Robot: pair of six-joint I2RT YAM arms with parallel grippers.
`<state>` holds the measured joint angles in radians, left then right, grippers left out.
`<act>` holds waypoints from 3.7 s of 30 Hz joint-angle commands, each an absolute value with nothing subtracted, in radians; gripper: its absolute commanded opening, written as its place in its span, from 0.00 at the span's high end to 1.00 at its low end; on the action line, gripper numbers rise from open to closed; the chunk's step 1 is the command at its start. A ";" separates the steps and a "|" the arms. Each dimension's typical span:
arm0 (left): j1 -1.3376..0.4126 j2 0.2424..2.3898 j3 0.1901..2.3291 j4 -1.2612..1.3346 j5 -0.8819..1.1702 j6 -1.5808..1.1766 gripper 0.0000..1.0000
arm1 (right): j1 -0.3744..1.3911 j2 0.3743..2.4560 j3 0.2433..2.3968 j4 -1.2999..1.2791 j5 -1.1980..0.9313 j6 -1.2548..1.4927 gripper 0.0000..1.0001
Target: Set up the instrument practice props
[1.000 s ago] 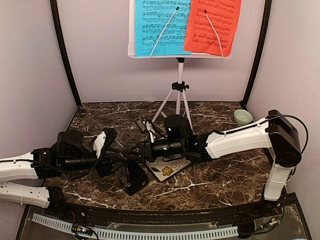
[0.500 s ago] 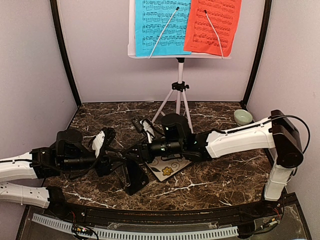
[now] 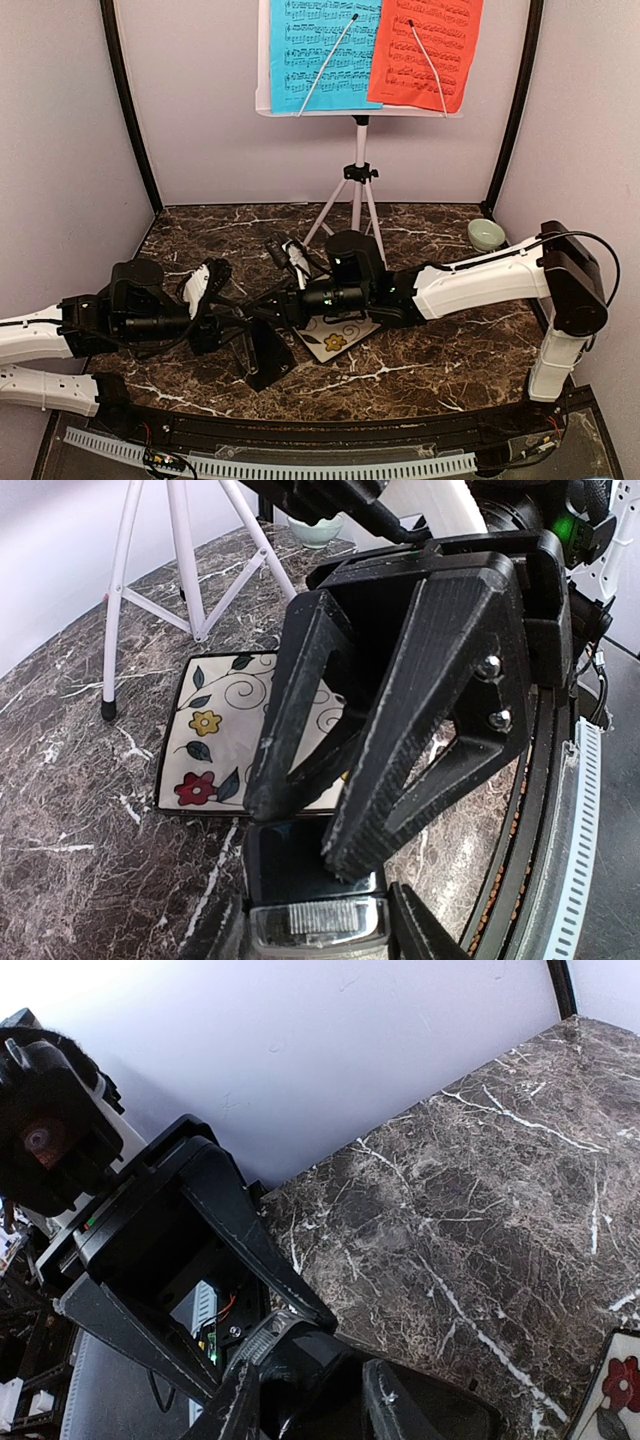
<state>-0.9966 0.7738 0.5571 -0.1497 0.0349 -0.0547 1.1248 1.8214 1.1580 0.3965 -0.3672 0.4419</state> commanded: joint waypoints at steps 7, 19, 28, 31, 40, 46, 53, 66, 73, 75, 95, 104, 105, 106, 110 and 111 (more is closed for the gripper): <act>-1.009 0.736 0.553 -0.234 0.132 -0.012 0.75 | 1.072 1.924 1.082 0.063 -0.197 0.385 0.68; -1.009 0.555 0.621 -0.339 0.026 -0.076 0.85 | 1.090 1.924 1.124 0.054 -0.214 0.364 0.64; -0.947 0.645 0.822 -0.580 -0.274 -0.118 0.90 | 1.113 1.908 1.146 0.055 -0.227 0.353 0.59; -0.779 0.797 0.879 -0.626 -0.162 -0.130 0.92 | 1.116 1.905 1.182 0.048 -0.234 0.351 0.58; -0.454 1.167 0.962 -0.532 0.089 -0.097 0.94 | 1.120 1.861 1.179 0.051 -0.232 0.348 0.53; -0.362 1.427 1.050 -0.444 0.158 -0.090 0.96 | 1.121 1.848 1.206 0.030 -0.224 0.338 0.49; -0.339 1.623 1.134 -0.371 0.155 -0.094 0.97 | 1.122 1.833 1.259 0.026 -0.235 0.345 0.39; -0.267 1.931 1.338 -0.377 0.123 -0.046 0.87 | 1.121 1.710 1.250 0.023 -0.251 0.372 0.16; -0.255 1.958 1.389 -0.389 0.111 -0.041 0.66 | 1.121 1.625 1.133 0.015 -0.229 0.376 0.15; -0.255 1.939 1.389 -0.401 0.107 -0.039 0.53 | 1.120 1.611 1.091 0.015 -0.223 0.376 0.16; -0.434 1.389 0.740 -0.235 0.243 -0.258 0.67 | 1.177 1.808 1.057 0.042 -0.129 0.381 0.69; -0.485 1.227 0.524 -0.122 0.295 -0.350 0.75 | 1.178 1.892 1.145 0.028 -0.100 0.373 0.73; -0.499 1.223 0.518 -0.118 0.295 -0.352 0.75 | 1.177 1.901 1.160 0.029 -0.095 0.372 0.73; -0.507 1.223 0.514 -0.114 0.297 -0.360 0.76 | 1.176 1.910 1.183 0.029 -0.093 0.371 0.73; -0.531 1.215 0.481 -0.098 0.295 -0.373 0.76 | 1.167 1.948 1.226 0.027 -0.088 0.365 0.73; -0.534 1.209 0.472 -0.091 0.296 -0.377 0.77 | 1.164 1.954 1.234 0.028 -0.088 0.365 0.73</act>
<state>-0.5190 1.2366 0.5114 -0.1291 0.2817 -0.3462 1.1713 1.9244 1.1812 -0.0017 -0.1143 0.3748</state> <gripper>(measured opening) 0.240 0.270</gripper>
